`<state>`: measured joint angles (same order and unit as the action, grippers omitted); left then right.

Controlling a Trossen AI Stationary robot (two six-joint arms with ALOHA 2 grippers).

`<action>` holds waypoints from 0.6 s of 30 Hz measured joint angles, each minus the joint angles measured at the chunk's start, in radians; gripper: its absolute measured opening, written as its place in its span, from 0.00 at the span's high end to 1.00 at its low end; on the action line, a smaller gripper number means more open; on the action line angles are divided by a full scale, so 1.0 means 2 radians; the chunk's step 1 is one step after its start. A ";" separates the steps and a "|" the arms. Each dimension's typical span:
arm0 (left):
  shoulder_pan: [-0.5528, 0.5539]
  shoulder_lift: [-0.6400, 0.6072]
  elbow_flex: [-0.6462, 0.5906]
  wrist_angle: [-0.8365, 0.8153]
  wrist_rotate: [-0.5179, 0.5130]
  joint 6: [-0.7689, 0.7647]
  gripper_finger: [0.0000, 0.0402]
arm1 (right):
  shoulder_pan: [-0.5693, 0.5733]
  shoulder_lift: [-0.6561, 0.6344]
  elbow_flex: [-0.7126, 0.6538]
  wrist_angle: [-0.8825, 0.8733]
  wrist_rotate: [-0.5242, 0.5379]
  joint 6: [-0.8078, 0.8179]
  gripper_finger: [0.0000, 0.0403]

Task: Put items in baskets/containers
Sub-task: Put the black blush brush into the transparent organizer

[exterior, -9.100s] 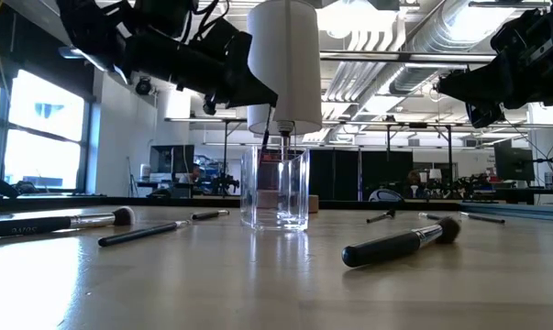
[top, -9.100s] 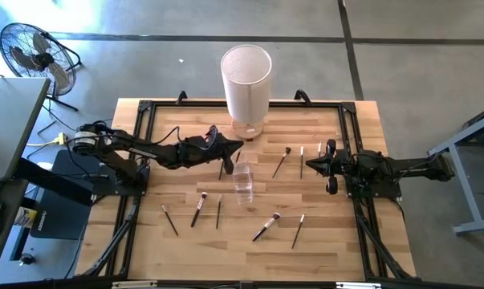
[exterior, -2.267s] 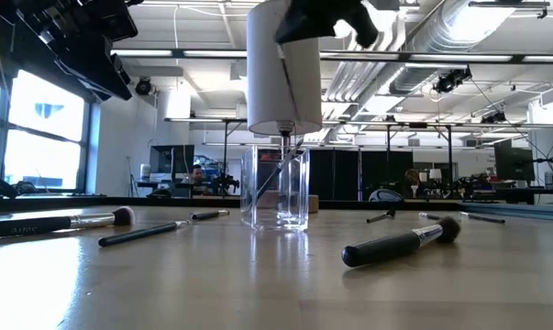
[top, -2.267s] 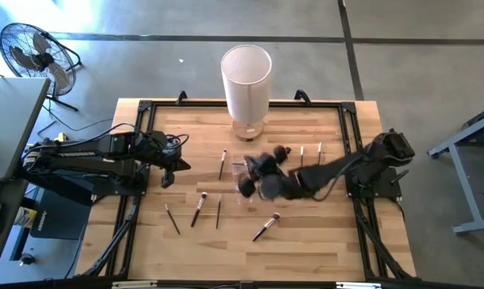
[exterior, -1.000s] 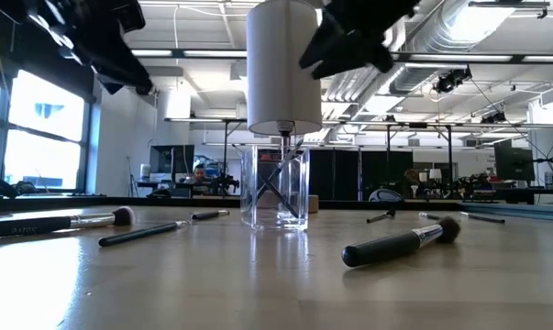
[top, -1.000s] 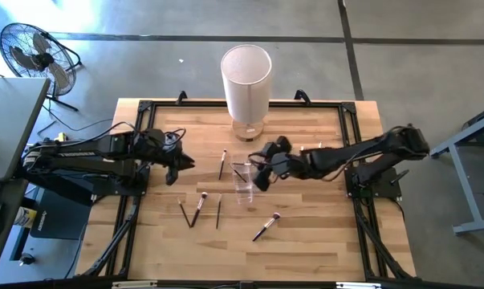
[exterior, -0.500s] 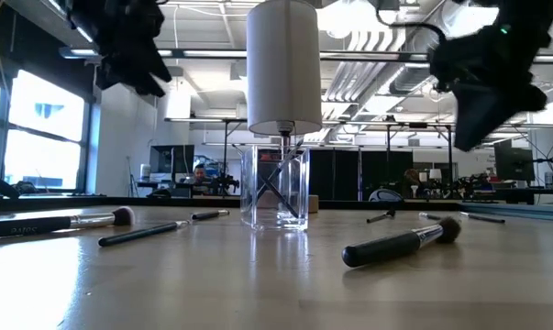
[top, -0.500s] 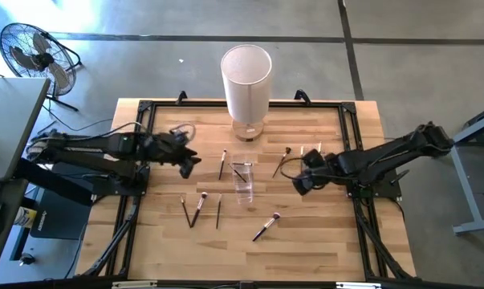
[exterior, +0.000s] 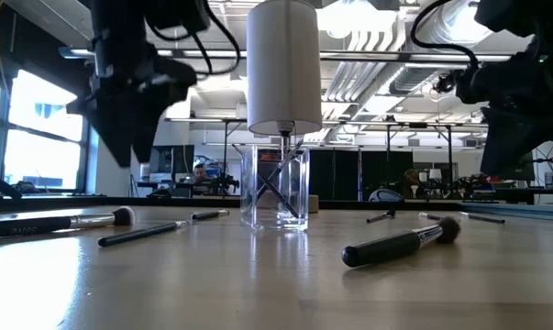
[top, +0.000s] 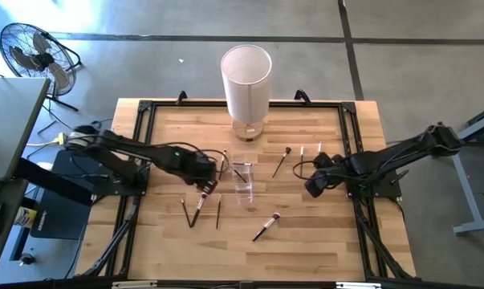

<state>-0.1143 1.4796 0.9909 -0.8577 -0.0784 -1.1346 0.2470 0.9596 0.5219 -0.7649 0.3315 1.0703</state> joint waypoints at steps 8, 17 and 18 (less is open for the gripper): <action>-0.010 0.080 0.000 0.043 0.050 -0.022 0.58 | 0.000 -0.023 -0.002 0.000 0.001 -0.038 0.79; -0.022 0.122 0.000 0.066 0.062 -0.041 0.58 | 0.000 -0.023 -0.001 0.000 0.001 -0.044 0.79; -0.022 0.125 0.001 0.066 0.059 -0.042 0.58 | 0.000 -0.023 -0.001 0.000 0.001 -0.044 0.79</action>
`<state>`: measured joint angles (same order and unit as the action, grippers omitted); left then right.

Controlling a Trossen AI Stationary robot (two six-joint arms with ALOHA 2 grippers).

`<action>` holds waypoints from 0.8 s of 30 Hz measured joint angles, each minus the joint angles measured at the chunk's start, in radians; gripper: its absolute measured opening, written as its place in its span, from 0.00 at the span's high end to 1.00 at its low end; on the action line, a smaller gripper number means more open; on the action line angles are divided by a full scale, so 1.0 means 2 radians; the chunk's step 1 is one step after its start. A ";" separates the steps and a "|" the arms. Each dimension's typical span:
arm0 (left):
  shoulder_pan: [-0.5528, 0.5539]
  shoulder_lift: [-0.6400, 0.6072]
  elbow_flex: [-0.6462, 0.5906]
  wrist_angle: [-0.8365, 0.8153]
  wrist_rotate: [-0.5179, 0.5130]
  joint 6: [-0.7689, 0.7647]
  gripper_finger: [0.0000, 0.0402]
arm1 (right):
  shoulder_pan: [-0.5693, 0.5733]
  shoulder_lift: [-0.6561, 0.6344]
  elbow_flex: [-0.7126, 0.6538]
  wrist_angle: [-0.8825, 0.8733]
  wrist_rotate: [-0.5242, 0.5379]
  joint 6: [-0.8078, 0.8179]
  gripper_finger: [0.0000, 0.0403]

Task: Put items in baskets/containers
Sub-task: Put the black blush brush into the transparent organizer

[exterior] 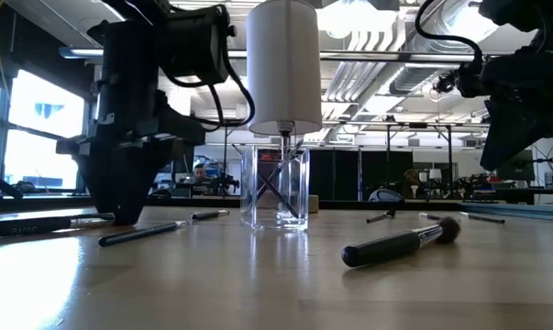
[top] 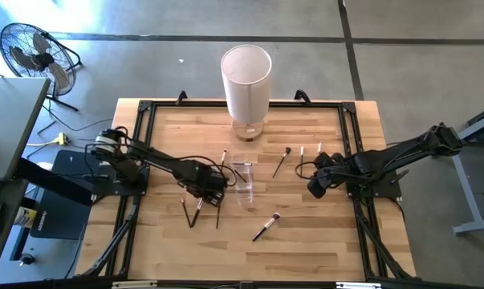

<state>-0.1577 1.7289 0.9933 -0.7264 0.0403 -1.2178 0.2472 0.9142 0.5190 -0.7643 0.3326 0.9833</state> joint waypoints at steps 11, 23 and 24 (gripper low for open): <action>-0.001 0.015 0.000 0.015 -0.036 -0.026 0.97 | 0.000 0.000 0.000 0.010 0.002 -0.006 0.79; -0.033 -0.014 0.023 0.002 -0.060 -0.005 0.99 | 0.000 0.000 0.000 0.018 0.003 -0.012 0.79; -0.039 -0.027 0.030 0.000 -0.077 -0.007 0.99 | 0.000 0.000 0.000 0.018 0.003 -0.012 0.79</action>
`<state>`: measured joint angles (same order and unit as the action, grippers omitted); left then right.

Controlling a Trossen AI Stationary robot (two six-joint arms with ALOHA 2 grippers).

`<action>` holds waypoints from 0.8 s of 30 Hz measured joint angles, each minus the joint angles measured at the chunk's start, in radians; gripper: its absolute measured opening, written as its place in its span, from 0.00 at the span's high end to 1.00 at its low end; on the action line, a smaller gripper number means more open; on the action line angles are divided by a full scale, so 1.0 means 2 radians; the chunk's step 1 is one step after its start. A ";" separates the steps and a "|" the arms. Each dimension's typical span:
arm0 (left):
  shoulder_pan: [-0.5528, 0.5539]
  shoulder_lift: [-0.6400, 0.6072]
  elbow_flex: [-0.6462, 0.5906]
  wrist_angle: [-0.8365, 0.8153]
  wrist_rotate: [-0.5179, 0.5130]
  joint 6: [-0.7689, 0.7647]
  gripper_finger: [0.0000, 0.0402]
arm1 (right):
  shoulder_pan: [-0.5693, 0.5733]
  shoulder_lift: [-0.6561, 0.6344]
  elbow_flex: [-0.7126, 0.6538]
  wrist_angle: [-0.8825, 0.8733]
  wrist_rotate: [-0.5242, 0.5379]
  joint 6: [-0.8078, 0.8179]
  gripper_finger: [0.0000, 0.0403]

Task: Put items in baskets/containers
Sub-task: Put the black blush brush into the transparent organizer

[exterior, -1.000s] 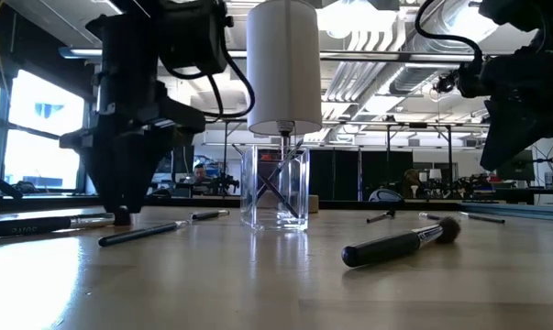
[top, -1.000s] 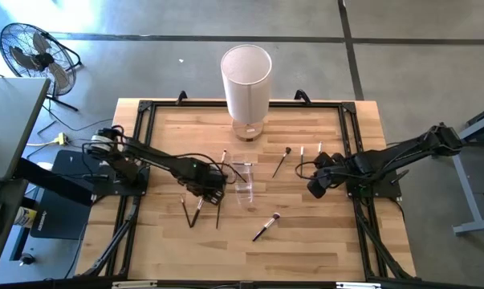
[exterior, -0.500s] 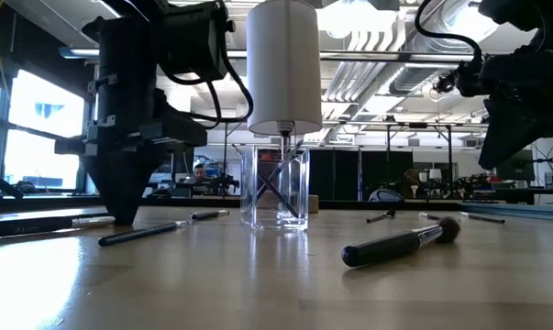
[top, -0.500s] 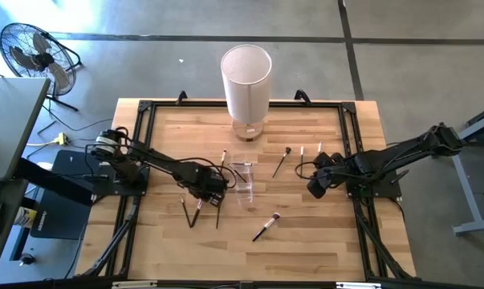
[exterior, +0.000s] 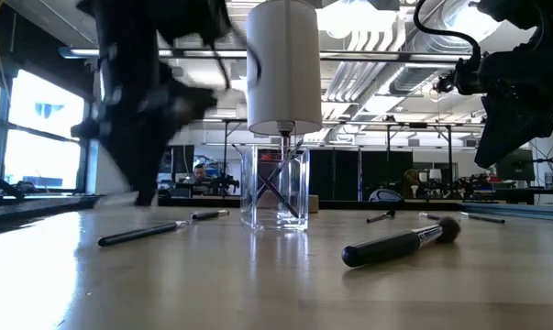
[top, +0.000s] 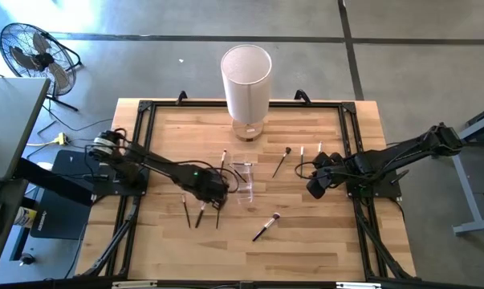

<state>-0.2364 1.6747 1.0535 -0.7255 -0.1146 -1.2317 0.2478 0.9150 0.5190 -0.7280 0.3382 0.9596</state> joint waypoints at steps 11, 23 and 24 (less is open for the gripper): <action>-0.040 -0.105 0.085 0.062 -0.276 0.138 1.00 | 0.000 0.000 0.000 0.008 0.000 -0.009 0.79; -0.005 -0.053 0.088 0.372 -0.207 0.528 1.00 | 0.000 0.001 0.000 0.029 0.005 -0.013 0.79; -0.006 -0.048 0.088 0.376 -0.211 0.534 1.00 | 0.000 0.001 0.000 0.029 0.003 -0.013 0.79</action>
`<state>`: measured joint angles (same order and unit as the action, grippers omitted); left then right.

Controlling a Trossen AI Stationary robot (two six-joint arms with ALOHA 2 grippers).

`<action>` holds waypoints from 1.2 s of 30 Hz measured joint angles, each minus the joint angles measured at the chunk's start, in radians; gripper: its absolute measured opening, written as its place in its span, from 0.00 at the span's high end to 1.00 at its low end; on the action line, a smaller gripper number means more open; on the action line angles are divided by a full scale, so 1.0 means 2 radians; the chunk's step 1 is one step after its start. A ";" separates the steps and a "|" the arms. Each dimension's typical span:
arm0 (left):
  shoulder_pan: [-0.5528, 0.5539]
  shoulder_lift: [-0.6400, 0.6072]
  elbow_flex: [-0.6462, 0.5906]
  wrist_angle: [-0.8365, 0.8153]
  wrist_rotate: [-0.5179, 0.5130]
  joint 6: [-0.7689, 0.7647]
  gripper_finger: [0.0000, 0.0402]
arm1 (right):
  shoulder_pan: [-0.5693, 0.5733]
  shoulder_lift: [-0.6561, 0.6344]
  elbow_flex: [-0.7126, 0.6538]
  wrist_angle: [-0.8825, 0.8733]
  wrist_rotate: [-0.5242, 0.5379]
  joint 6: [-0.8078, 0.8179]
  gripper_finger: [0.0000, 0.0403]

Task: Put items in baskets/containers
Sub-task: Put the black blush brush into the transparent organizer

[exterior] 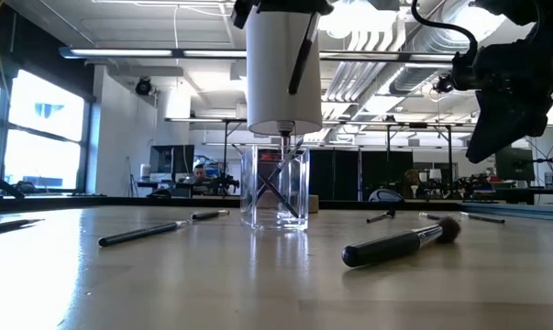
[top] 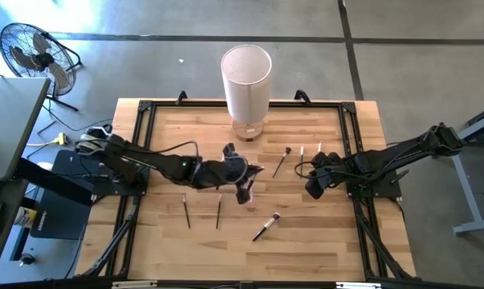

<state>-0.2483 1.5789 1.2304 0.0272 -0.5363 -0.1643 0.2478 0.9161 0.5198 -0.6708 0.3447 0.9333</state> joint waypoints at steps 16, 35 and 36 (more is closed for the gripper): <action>0.000 0.005 -0.192 0.314 -0.017 0.041 1.00 | 0.018 0.000 0.000 0.001 -0.006 0.003 0.79; 0.000 0.005 -0.197 0.233 -0.028 -0.071 0.87 | 0.018 0.000 0.000 0.001 0.010 0.004 0.79; 0.000 0.005 -0.197 0.233 -0.029 -0.075 0.85 | 0.018 0.000 0.000 0.001 0.011 0.004 0.79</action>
<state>-0.2481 1.5887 0.8356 0.4927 -0.5934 -0.3152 0.2836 0.9161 0.5198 -0.6689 0.3675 0.9409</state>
